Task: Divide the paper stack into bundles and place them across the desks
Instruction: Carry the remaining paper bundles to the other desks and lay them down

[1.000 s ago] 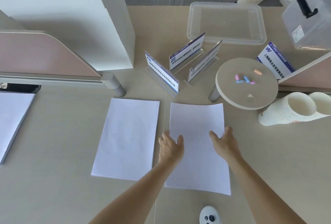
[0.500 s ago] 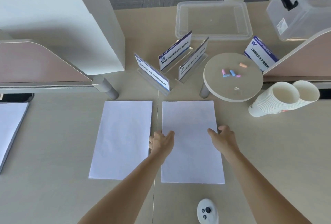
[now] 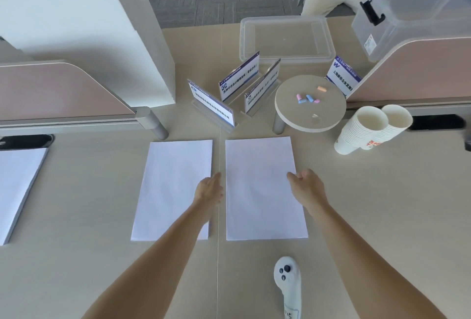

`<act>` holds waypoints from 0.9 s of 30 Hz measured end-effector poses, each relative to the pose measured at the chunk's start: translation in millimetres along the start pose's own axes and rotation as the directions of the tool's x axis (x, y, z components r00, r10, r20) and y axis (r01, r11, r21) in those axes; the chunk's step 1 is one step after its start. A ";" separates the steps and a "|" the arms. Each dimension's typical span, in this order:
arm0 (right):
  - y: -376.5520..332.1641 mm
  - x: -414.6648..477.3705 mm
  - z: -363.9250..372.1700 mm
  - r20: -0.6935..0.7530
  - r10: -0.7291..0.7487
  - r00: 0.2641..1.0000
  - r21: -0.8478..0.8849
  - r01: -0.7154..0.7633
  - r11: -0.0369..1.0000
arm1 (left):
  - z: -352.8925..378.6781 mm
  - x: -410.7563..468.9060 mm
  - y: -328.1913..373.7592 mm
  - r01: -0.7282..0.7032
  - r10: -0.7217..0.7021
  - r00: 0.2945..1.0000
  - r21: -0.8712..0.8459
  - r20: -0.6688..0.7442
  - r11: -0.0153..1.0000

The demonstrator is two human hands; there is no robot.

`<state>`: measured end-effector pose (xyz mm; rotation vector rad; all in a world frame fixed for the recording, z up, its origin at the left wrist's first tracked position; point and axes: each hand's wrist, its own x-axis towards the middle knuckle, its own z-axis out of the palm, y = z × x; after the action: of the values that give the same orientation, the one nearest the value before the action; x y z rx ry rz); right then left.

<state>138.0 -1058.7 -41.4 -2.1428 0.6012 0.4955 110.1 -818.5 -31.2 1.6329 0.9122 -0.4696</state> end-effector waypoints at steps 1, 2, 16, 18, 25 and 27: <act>-3.6 -12.2 -1.6 0.015 -0.027 1.000 0.035 0.026 0.999 | -11.2 -10.3 -1.1 -0.007 0.009 1.000 -0.068 0.021 0.998; -8.6 -24.5 -2.0 0.030 -0.050 0.998 0.076 0.048 0.996 | -23.1 -21.5 -1.7 -0.025 0.028 0.999 -0.110 0.027 0.994; -141.5 -242.0 114.9 0.340 -0.430 0.836 0.236 0.367 0.900 | -235.1 -144.8 -81.7 -0.348 0.311 0.928 -0.187 -0.204 0.919; -156.2 -277.2 148.4 0.365 -0.461 0.809 0.211 0.411 0.887 | -279.6 -154.2 -104.6 -0.373 0.333 0.917 -0.181 -0.218 0.910; -207.2 -398.1 292.4 0.434 -0.489 0.757 0.167 0.465 0.869 | -457.4 -183.8 -197.2 -0.403 0.327 0.901 -0.273 -0.286 0.873; -226.0 -428.4 333.0 0.480 -0.494 0.725 0.178 0.471 0.864 | -505.2 -192.4 -220.8 -0.403 0.299 0.893 -0.303 -0.336 0.864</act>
<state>-123.7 -563.8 137.8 -1.9017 -0.2533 0.7089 -261.8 -388.7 103.2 1.4919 0.8172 0.1886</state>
